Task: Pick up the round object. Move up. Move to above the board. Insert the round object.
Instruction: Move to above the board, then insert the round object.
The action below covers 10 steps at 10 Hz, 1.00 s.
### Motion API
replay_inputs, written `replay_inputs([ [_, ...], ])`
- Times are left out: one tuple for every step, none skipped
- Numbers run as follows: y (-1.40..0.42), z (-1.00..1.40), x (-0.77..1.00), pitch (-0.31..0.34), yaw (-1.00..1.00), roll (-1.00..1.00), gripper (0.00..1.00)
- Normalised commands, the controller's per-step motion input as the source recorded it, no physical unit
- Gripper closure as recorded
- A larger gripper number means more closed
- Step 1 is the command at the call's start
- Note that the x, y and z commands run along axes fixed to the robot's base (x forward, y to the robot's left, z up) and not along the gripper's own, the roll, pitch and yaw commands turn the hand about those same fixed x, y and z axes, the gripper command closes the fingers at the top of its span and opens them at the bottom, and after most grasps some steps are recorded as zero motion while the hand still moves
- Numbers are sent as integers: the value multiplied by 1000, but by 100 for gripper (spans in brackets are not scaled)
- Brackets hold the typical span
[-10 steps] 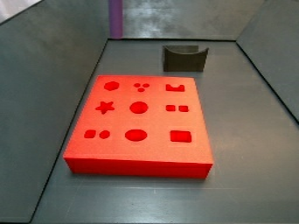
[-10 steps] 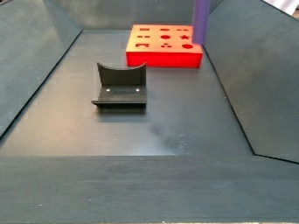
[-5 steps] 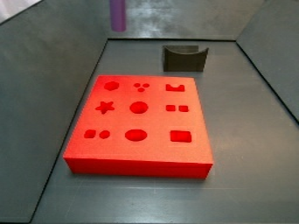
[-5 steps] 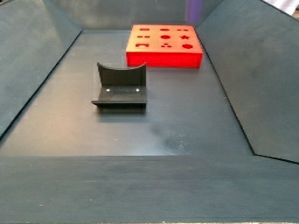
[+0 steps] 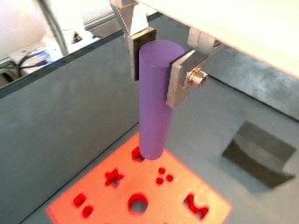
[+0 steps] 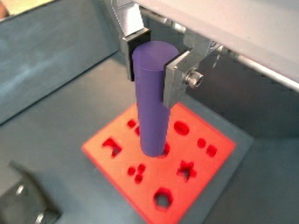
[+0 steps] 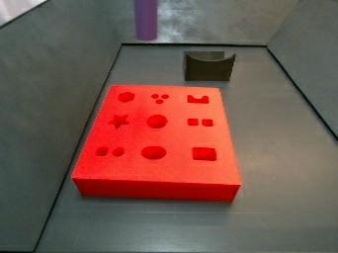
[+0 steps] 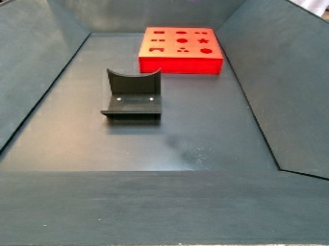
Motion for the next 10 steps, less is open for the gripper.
replay_inputs([
  [-442,144,226,125,2,19,100],
  [-306,107,171,105,6,24,100],
  [-168,64,91,68,9,31,100],
  [86,-766,0,-223,31,11,100],
  [-17,-803,0,-229,0,0,100],
  [-157,-786,0,-241,0,-3,100],
  [-57,-877,0,-196,0,0,100],
  [0,-1000,0,-73,0,66,100],
  [0,-1000,-23,-31,0,154,100],
  [0,-977,0,-66,-14,171,100],
])
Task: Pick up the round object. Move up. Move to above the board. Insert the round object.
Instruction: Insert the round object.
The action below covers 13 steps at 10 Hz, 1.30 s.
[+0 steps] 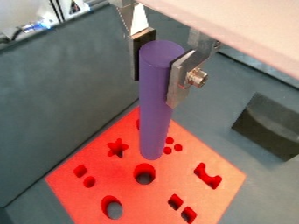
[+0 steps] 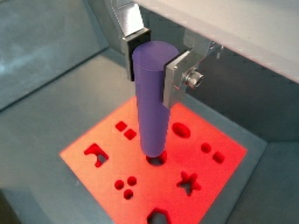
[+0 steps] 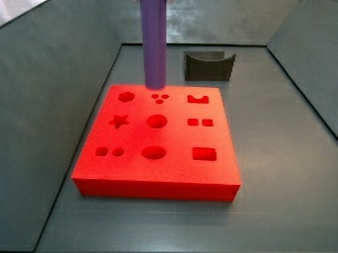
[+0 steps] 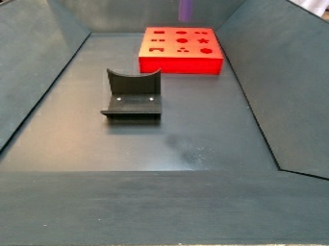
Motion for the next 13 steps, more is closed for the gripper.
replay_inputs([
  [-71,-843,171,-10,-86,199,100],
  [0,-583,200,31,-129,163,100],
  [-34,-497,0,0,-94,84,100],
  [-69,-483,20,-27,-77,30,100],
  [-180,-351,0,-7,-37,60,100],
  [-271,-66,0,0,0,67,100],
  [-251,0,0,0,0,46,100],
  [-171,-57,9,0,0,49,100],
  [-9,-254,149,0,0,64,100],
  [-49,-326,66,0,0,100,100],
  [-91,-343,31,-19,0,66,100],
  [0,-400,40,-17,0,63,100],
  [0,-469,0,-23,0,107,100],
])
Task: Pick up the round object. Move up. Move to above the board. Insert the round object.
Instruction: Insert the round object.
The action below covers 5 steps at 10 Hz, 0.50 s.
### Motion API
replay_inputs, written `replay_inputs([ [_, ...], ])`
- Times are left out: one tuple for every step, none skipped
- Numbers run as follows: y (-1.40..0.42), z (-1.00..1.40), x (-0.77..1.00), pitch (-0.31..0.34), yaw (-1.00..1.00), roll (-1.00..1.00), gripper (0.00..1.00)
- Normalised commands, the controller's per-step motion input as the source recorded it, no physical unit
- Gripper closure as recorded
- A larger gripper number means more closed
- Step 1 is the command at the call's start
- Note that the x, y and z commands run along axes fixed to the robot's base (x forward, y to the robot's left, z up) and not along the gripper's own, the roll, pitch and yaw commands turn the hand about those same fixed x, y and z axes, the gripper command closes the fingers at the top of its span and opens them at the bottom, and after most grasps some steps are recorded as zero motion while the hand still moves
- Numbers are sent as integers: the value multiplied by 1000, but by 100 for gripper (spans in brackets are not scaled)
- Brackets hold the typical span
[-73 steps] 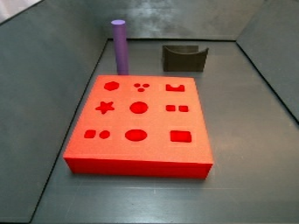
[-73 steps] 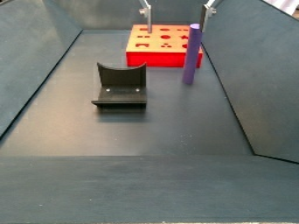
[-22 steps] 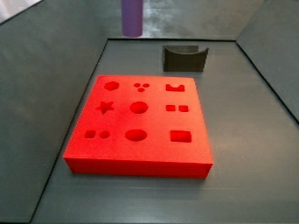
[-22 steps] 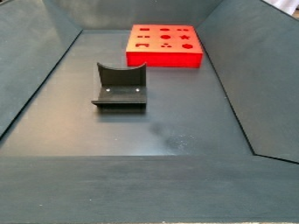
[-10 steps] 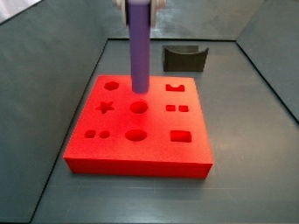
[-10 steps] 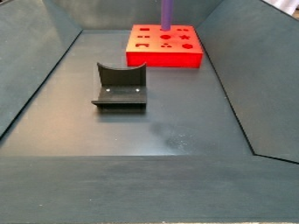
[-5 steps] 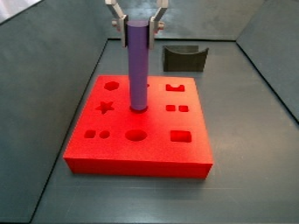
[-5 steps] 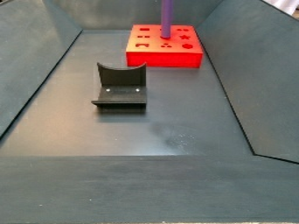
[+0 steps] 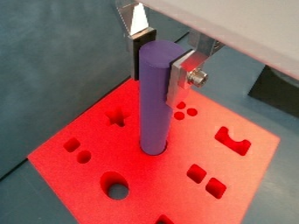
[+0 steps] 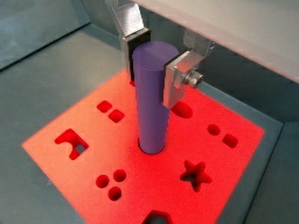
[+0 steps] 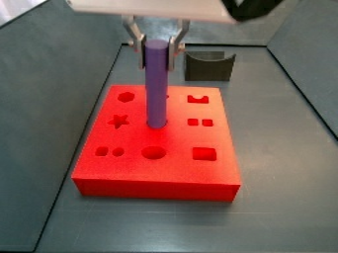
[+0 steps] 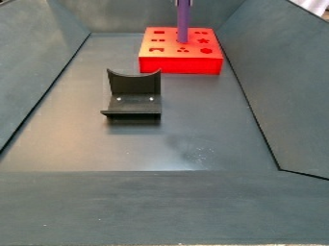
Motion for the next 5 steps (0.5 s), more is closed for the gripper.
replay_inputs([
  [0,-449,0,-30,0,100,100],
  [0,-360,0,-16,0,89,100],
  [0,-143,0,-36,0,-33,100],
  [26,-3,0,-19,0,-44,100],
  [0,0,0,0,0,0,100],
])
